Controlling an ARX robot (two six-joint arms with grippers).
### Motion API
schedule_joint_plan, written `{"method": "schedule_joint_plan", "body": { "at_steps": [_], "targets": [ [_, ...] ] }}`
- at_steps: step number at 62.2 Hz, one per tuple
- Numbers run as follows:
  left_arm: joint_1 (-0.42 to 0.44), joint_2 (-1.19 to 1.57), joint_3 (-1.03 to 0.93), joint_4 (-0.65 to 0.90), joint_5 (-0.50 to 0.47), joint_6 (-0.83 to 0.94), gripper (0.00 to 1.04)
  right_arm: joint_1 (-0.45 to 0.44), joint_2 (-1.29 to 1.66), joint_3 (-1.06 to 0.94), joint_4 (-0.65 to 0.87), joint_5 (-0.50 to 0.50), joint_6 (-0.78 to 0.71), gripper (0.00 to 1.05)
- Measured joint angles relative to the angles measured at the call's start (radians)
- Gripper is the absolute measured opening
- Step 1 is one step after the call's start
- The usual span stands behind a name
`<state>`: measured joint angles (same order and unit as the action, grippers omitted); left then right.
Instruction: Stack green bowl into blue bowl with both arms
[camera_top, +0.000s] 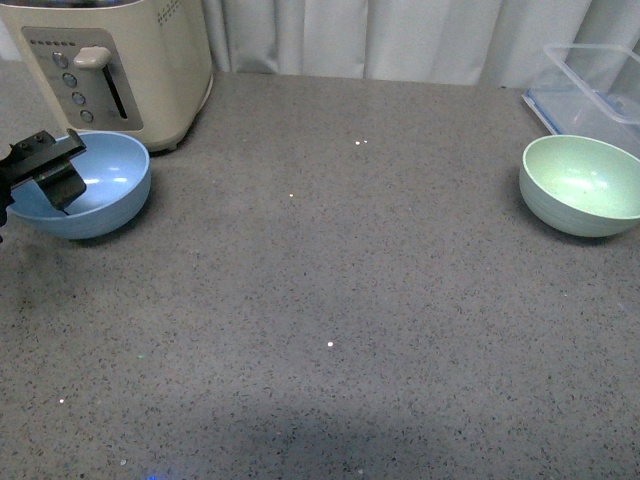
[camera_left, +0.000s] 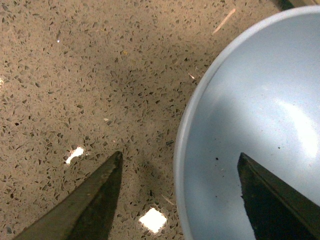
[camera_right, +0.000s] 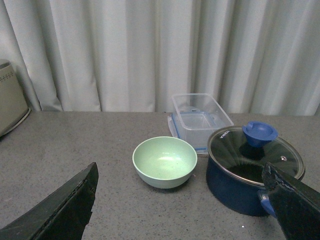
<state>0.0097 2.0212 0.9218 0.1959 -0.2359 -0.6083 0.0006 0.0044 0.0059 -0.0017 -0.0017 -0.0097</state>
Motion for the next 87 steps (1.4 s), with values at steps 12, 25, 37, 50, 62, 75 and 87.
{"method": "schedule_joint_plan", "body": {
  "at_steps": [12, 25, 37, 50, 62, 75, 87],
  "targets": [
    [0.000, 0.000, 0.003, 0.000, 0.002, 0.000, 0.41, 0.000, 0.000, 0.000, 0.000, 0.000, 0.000, 0.96],
    [0.000, 0.000, 0.007, 0.000, 0.005, 0.005, 0.09, 0.000, 0.000, 0.000, 0.000, 0.000, 0.000, 0.96],
    [-0.014, -0.015, 0.013, 0.000, 0.008, 0.037, 0.04, 0.000, 0.000, 0.000, 0.000, 0.000, 0.000, 0.96],
    [-0.171, -0.083, -0.013, -0.066, 0.061, 0.066, 0.04, 0.000, 0.000, 0.000, 0.000, 0.000, 0.000, 0.96],
    [-0.389, -0.132, -0.014, -0.113, 0.135, 0.010, 0.04, 0.000, 0.000, 0.000, 0.000, 0.000, 0.000, 0.96],
    [-0.517, -0.136, -0.029, -0.130, 0.142, -0.028, 0.04, 0.000, 0.000, 0.000, 0.000, 0.000, 0.000, 0.96],
    [-0.550, -0.136, -0.046, -0.132, 0.132, -0.030, 0.04, 0.000, 0.000, 0.000, 0.000, 0.000, 0.000, 0.96]
  ]
}}
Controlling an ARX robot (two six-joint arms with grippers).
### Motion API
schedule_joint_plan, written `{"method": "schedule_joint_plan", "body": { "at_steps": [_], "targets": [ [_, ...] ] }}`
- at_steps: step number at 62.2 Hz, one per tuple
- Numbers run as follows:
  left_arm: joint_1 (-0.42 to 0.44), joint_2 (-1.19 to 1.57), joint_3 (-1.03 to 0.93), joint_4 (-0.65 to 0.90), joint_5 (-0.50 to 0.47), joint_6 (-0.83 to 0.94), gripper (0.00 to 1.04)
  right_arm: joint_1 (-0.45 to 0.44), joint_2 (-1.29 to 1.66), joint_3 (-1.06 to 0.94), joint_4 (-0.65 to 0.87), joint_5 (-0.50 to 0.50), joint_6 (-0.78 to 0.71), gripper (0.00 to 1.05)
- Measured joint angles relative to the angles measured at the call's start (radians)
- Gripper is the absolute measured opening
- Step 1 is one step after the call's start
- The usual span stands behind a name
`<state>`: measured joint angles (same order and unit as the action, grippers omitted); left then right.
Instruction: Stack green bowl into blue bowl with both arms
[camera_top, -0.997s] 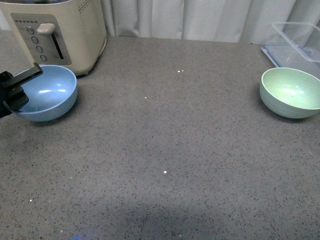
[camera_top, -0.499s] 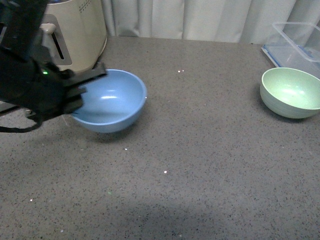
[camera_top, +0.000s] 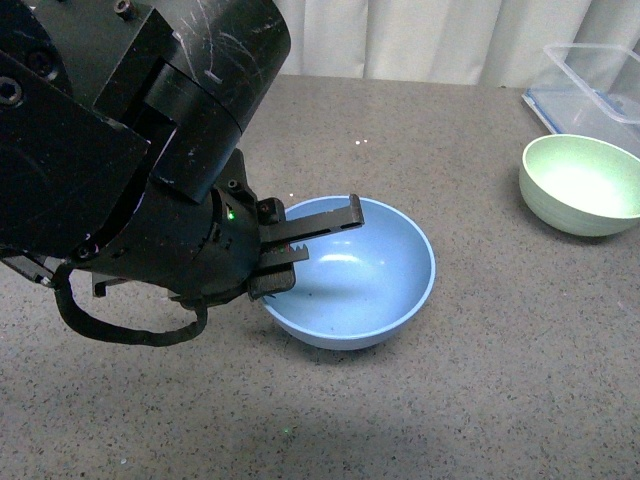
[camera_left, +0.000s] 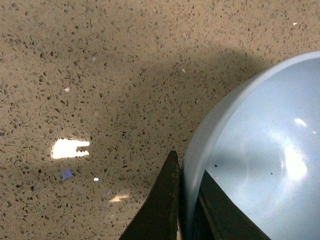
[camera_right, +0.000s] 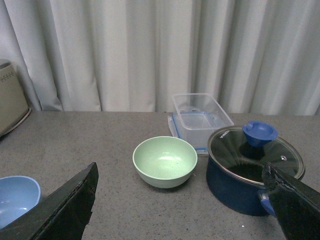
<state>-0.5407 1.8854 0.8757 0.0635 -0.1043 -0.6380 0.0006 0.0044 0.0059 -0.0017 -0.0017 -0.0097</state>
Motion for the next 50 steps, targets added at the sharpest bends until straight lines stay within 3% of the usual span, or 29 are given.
{"method": "schedule_joint_plan", "body": {
  "at_steps": [28, 50],
  "targets": [
    [-0.003, 0.014, -0.016, 0.011, -0.015, -0.016, 0.05, 0.000, 0.000, 0.000, 0.000, 0.000, 0.000, 0.96],
    [0.029, -0.002, -0.025, 0.019, 0.008, -0.038, 0.60, 0.000, 0.000, 0.000, 0.000, 0.000, 0.000, 0.96]
  ]
}}
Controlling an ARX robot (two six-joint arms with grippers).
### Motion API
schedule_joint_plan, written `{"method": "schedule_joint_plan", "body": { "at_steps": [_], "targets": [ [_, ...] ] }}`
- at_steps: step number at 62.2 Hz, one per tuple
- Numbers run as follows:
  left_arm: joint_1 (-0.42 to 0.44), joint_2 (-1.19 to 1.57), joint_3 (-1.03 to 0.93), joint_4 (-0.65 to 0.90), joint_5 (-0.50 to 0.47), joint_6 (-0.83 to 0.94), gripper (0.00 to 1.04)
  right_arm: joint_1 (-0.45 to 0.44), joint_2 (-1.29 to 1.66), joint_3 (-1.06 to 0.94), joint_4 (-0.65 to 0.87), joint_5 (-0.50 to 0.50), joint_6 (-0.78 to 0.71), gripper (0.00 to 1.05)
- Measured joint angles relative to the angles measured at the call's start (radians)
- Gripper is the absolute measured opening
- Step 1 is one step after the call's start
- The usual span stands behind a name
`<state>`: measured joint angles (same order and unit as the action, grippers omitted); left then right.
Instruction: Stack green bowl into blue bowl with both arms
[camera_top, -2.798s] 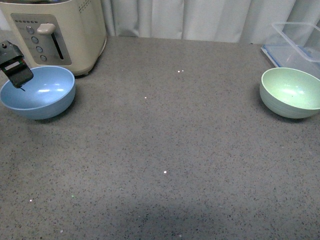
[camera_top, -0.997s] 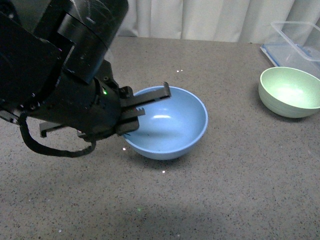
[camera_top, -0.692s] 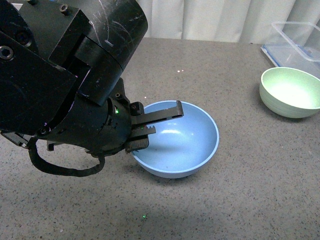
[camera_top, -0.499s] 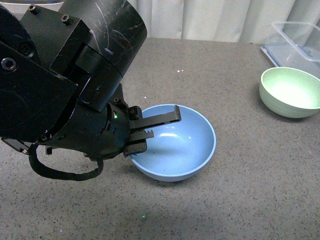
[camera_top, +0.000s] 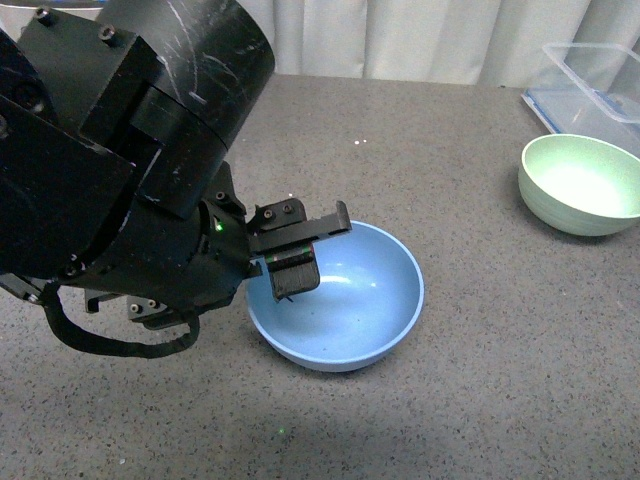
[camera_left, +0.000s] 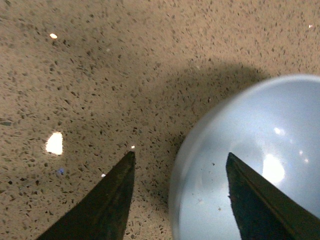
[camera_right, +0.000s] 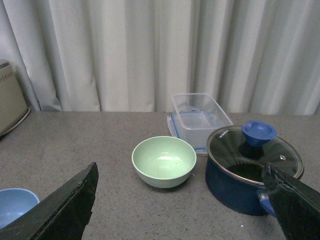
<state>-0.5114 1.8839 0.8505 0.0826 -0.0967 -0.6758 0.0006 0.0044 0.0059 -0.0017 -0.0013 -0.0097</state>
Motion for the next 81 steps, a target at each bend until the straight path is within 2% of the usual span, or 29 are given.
{"method": "schedule_joint_plan", "body": {
  "at_steps": [16, 27, 36, 37, 39, 41, 42, 45, 51, 58, 60, 70, 81],
  "targets": [
    [0.113, -0.114, -0.050, 0.040, -0.038, 0.026, 0.99, 0.000, 0.000, 0.000, 0.000, 0.000, 0.000, 0.96],
    [0.243, -0.253, -0.111, 0.040, -0.035, 0.055, 0.98, 0.000, 0.000, 0.000, 0.000, 0.000, 0.000, 0.96],
    [0.364, -0.373, -0.195, 0.120, -0.001, 0.048, 0.98, 0.000, 0.000, 0.000, 0.000, 0.000, 0.000, 0.96],
    [0.373, -0.372, -0.207, 0.152, 0.001, 0.063, 0.97, 0.000, 0.000, 0.000, 0.000, 0.000, 0.000, 0.96],
    [0.399, -0.369, -0.262, 0.310, 0.011, 0.112, 0.92, 0.000, 0.000, 0.000, 0.000, 0.000, 0.000, 0.96],
    [0.426, -0.356, -0.352, 0.564, 0.014, 0.228, 0.84, 0.000, 0.000, 0.000, 0.000, 0.000, 0.000, 0.96],
    [0.428, -0.354, -0.364, 0.594, 0.015, 0.240, 0.83, 0.000, 0.000, 0.000, 0.000, 0.000, 0.000, 0.96],
    [0.444, -0.352, -0.471, 0.829, 0.020, 0.385, 0.73, 0.000, 0.000, 0.000, 0.000, 0.001, 0.000, 0.96],
    [0.448, -0.407, -0.562, 1.047, 0.040, 0.546, 0.57, 0.000, 0.002, 0.000, 0.000, -0.001, 0.000, 0.96],
    [0.484, -0.509, -0.615, 1.064, 0.088, 0.622, 0.38, 0.000, 0.000, 0.000, 0.000, 0.000, 0.000, 0.96],
    [0.498, -0.539, -0.640, 1.052, 0.092, 0.637, 0.30, 0.000, 0.000, 0.000, 0.000, 0.000, 0.000, 0.96],
    [0.509, -0.653, -0.711, 0.992, 0.094, 0.653, 0.04, 0.000, 0.000, 0.000, 0.000, 0.000, 0.000, 0.96],
    [0.510, -0.808, -0.769, 0.897, 0.095, 0.661, 0.04, 0.000, 0.000, 0.000, 0.000, 0.000, 0.000, 0.96]
  ]
}}
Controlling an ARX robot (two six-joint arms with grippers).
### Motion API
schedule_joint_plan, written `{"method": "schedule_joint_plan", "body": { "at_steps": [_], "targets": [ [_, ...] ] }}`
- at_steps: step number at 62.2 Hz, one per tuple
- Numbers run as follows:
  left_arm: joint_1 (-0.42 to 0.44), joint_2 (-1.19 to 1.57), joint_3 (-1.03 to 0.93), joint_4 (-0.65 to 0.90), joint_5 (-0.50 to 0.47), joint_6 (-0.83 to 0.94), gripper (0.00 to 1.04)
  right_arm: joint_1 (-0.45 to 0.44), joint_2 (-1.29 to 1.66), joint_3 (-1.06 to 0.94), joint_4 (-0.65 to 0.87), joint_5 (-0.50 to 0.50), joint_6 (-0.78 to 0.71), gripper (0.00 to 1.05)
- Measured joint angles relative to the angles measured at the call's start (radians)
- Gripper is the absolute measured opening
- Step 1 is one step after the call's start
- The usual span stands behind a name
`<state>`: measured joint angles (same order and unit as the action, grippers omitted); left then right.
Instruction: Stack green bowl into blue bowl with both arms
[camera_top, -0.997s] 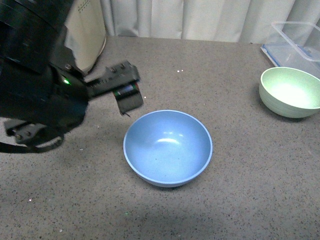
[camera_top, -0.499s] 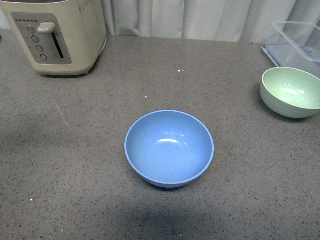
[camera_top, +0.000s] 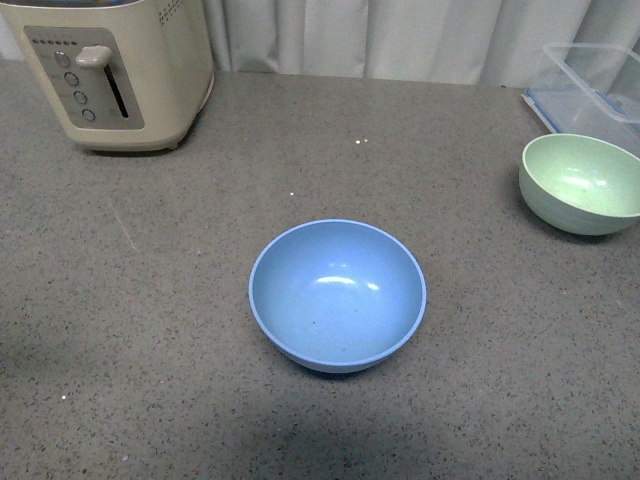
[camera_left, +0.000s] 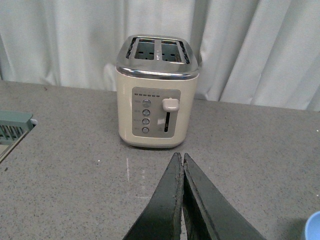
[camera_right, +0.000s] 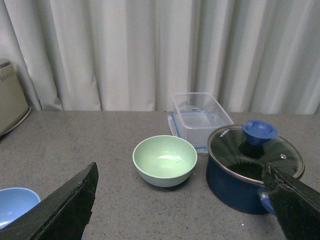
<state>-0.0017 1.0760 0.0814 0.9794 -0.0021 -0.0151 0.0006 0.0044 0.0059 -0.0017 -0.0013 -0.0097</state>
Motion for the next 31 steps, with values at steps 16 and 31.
{"method": "schedule_joint_plan", "body": {
  "at_steps": [16, 31],
  "targets": [
    [0.000, -0.236, -0.052, -0.182, 0.002, 0.006, 0.04, 0.000, 0.000, 0.000, 0.000, 0.000, 0.000, 0.96],
    [0.000, -0.430, -0.062, -0.349, 0.002, 0.007, 0.04, 0.000, 0.000, 0.000, 0.000, 0.000, 0.000, 0.96]
  ]
}}
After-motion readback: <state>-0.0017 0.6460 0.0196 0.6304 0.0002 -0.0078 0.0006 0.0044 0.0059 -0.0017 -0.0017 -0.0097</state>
